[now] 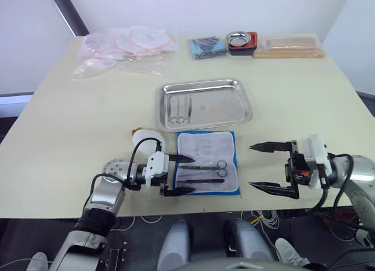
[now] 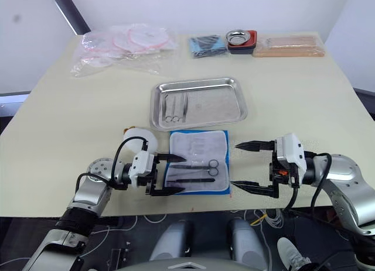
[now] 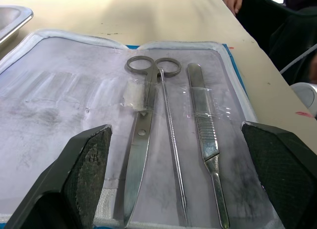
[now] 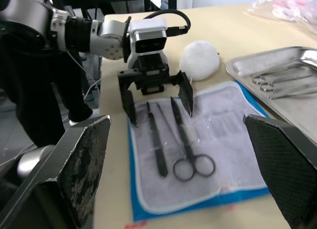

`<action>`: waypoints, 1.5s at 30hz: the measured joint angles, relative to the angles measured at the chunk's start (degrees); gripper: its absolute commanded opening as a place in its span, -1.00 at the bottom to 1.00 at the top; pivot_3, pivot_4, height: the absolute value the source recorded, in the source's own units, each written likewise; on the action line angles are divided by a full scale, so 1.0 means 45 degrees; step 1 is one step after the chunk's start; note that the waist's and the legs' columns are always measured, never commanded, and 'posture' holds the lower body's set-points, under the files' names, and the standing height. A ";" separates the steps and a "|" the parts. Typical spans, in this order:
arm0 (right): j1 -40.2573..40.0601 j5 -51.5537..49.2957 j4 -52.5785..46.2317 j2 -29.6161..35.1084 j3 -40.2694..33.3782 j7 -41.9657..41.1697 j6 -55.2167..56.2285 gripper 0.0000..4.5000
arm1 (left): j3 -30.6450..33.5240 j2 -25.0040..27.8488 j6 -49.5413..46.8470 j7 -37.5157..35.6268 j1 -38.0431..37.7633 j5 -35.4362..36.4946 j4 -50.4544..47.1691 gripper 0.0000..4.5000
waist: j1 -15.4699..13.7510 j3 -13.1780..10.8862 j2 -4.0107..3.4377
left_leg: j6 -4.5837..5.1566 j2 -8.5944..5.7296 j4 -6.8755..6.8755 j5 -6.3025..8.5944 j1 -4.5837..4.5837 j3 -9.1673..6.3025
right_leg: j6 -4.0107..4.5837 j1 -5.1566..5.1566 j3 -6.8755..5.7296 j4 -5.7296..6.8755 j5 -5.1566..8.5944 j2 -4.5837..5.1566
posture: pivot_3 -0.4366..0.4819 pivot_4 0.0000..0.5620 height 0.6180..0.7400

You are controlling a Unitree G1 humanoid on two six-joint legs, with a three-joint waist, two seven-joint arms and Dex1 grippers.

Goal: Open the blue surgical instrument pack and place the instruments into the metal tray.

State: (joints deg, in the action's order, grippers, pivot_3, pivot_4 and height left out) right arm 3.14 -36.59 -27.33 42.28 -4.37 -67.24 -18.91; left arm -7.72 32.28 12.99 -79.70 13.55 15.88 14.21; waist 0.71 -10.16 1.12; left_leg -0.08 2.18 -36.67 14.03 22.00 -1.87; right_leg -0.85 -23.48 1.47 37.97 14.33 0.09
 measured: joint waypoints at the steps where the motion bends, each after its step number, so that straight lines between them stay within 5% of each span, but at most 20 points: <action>1: -0.0166 -0.0360 -0.0110 0.0328 -0.0722 -0.0386 0.0112 1.00 | -0.0047 0.0013 0.0182 0.0002 -0.0014 -0.0059 0.0030 0.96 | 0.0002 0.0005 -0.0007 | 0.0000 -0.0001 0.0000 0.0000 -0.0008 0.0004 | -0.0004 0.0006 0.0007 0.0001 -0.0002 -0.0001 | -0.05 -0.47 1.00; 9: -0.0479 -0.1546 -0.0304 0.1013 -0.2056 -0.0736 -0.0195 1.00 | -0.0172 -0.0008 0.0206 0.0305 -0.0133 -0.0064 0.0014 0.96 | 0.0001 0.0031 -0.0051 | 0.0000 -0.0013 0.0000 0.0000 -0.0015 0.0033 | -0.0024 0.0010 0.0042 0.0000 -0.0014 0.0008 | -0.05 -0.47 1.00; 26: -0.0612 -0.2281 -0.0443 0.1351 -0.2039 -0.1094 -0.0485 1.00 | -0.0377 -0.0049 0.0230 0.0609 -0.0271 -0.0064 0.0028 0.96 | 0.0005 0.0089 -0.0120 | 0.0000 -0.0035 -0.0003 0.0001 -0.0025 0.0049 | -0.0037 0.0028 0.0063 -0.0007 -0.0017 0.0031 | -0.05 -0.47 1.00; 45: 0.1019 0.2040 0.0570 -0.0198 0.2382 0.0759 -0.0137 1.00 | -0.0749 -0.0210 0.0302 0.0983 -0.0200 -0.0090 0.0262 0.96 | 0.0040 0.0203 -0.0232 | 0.0001 -0.0236 -0.0026 0.0000 -0.0050 -0.0221 | -0.0133 0.0212 -0.0146 -0.0014 0.0083 0.0218 | -0.05 -0.47 1.00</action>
State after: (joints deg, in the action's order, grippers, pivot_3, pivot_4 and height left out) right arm 7.72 -27.41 -24.76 41.38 6.34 -63.82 -19.52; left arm -11.09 31.33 14.35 -75.27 12.65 15.47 15.39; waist 0.89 -9.24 0.07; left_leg -0.08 1.12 -36.79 14.04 21.78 -2.87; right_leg -1.45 -22.53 0.81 37.91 14.71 1.07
